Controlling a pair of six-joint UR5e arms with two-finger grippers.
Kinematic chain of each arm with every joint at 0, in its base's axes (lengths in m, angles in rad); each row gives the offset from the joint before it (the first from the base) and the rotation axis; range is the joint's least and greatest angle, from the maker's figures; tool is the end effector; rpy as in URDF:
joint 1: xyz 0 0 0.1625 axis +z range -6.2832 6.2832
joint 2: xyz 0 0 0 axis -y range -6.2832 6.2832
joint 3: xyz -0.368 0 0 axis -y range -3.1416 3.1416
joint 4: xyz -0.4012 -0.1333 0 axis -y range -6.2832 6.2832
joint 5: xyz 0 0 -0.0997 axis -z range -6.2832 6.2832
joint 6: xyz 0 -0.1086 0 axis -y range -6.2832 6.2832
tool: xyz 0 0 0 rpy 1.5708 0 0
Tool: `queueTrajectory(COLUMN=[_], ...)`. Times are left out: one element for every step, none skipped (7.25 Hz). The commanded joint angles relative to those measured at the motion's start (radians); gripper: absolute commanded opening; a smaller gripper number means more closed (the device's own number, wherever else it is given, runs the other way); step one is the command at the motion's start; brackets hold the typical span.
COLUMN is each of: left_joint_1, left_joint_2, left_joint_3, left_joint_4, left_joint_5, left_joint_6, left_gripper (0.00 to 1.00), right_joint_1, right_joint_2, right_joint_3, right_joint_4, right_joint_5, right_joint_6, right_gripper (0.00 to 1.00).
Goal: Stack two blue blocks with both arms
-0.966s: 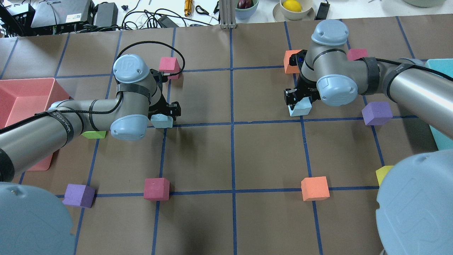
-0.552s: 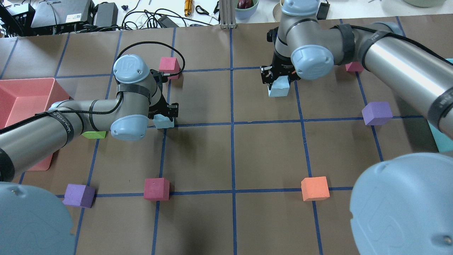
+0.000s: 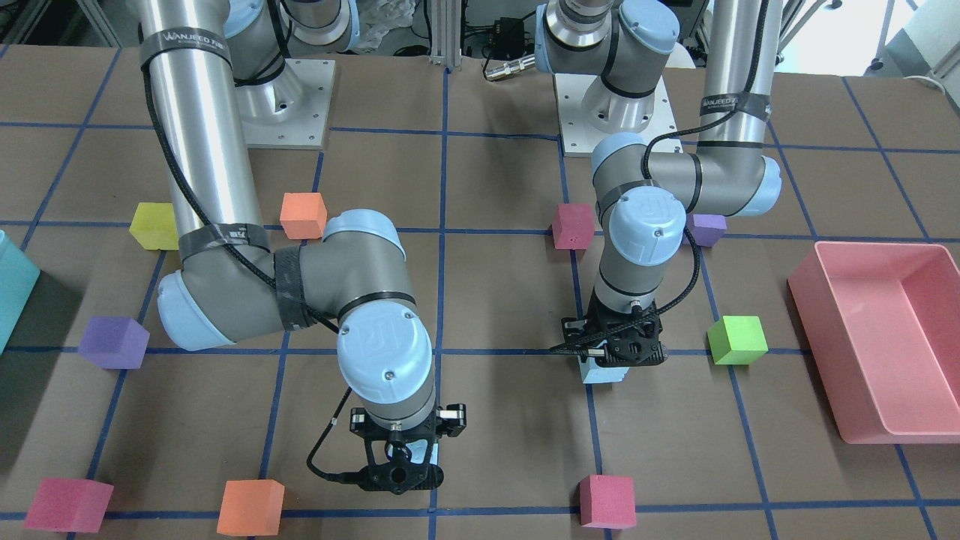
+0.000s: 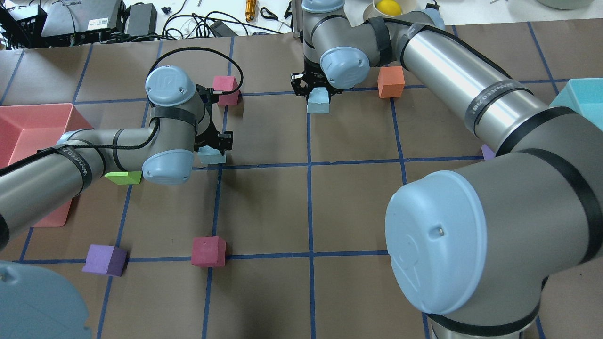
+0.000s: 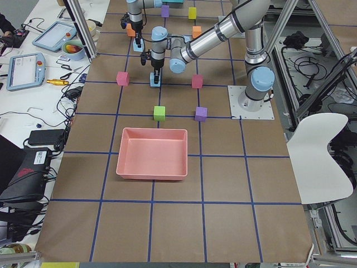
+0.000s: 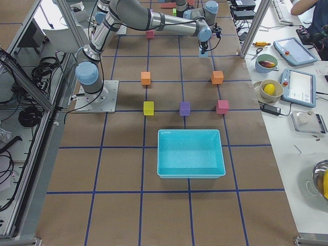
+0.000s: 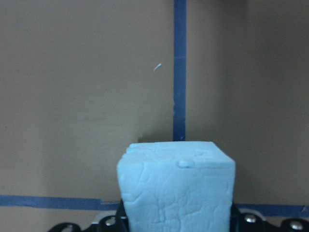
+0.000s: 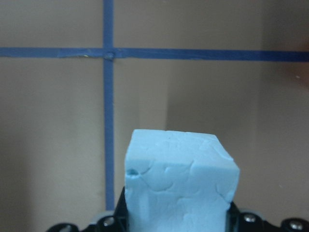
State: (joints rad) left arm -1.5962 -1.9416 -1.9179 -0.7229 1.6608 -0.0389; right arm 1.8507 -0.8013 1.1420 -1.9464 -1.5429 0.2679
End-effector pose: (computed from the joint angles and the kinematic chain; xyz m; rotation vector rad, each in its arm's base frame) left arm -0.1374 -0.5451 0.1473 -0.0295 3.0491 -0.2028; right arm 0.3348 -0.6712 0.1877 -0.0194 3.1050 -0.0405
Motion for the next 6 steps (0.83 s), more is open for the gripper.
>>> queueTrajectory(left_joint_1=[-0.002, -0.004, -0.005, -0.01, -0.013, -0.019], left_joint_2=[0.012, 0.012, -0.003, -0.019, -0.026, -0.026], left_joint_3=[0.06, 0.133, 0.214, 0.277, 0.321, 0.35], left_joint_4=[-0.059, -0.147, -0.25, -0.301, -0.347, -0.363], left_joint_5=[0.011, 0.013, 0.013, 0.011, 0.013, 0.01], left_joint_6=[0.001, 0.001, -0.009, -0.012, -0.012, -0.012], left_gripper=[0.0, 0.0, 0.0, 0.0, 0.0, 0.0], right_joint_1=[0.012, 0.012, 0.016, 0.016, 0.016, 0.016], right_joint_2=[0.033, 0.037, 0.04, 0.05, 0.051, 0.051], right_joint_3=[-0.015, -0.016, -0.015, -0.013, -0.011, -0.01], right_joint_4=[0.001, 0.001, 0.0, -0.002, -0.002, -0.003], right_joint_5=[0.001, 0.032, 0.053, 0.053, 0.05, 0.041], right_joint_6=[0.014, 0.016, 0.039, 0.03, 0.027, 0.03], right_gripper=[0.0, 0.0, 0.0, 0.08, 0.21, 0.87])
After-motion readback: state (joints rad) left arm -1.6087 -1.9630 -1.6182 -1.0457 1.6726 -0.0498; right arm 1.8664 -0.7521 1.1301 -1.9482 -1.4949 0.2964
